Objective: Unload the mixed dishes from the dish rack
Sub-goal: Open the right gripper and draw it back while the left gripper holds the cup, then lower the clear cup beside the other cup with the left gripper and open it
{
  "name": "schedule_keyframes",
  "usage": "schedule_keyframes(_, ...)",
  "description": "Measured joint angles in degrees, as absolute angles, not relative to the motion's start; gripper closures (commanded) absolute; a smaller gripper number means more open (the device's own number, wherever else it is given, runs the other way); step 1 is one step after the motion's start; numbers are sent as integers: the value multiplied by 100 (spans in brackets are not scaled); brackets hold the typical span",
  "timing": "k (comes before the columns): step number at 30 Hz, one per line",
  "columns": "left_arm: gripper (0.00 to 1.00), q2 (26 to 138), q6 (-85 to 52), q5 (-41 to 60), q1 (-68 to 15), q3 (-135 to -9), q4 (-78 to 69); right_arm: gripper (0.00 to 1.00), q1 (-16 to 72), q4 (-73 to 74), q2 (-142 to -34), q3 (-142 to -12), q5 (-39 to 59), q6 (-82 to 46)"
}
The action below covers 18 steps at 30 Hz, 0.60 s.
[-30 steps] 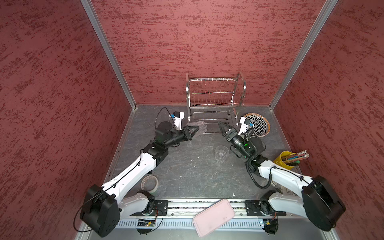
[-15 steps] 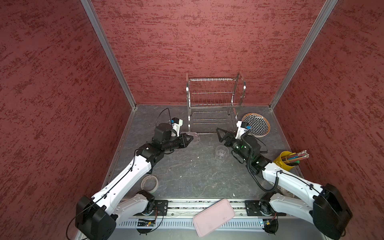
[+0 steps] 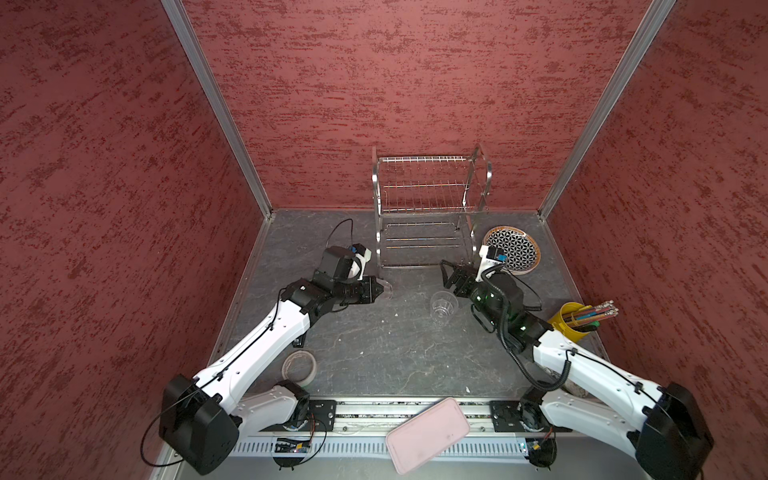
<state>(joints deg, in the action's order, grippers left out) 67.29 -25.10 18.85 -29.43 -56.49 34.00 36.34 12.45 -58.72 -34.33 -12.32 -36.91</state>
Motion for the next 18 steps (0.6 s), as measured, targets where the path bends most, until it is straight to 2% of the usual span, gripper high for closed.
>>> schedule_keyframes(10, 100, 7404, -2204, 1098, -3789, -6206, 4230, 4, 3634, 952, -5865, -3433, -1411, -3531)
schedule_keyframes(18, 100, 7830, -2021, 644, -4128, -6737, 4683, 2, 3634, 773, -5752, -3433, -1490, -3420)
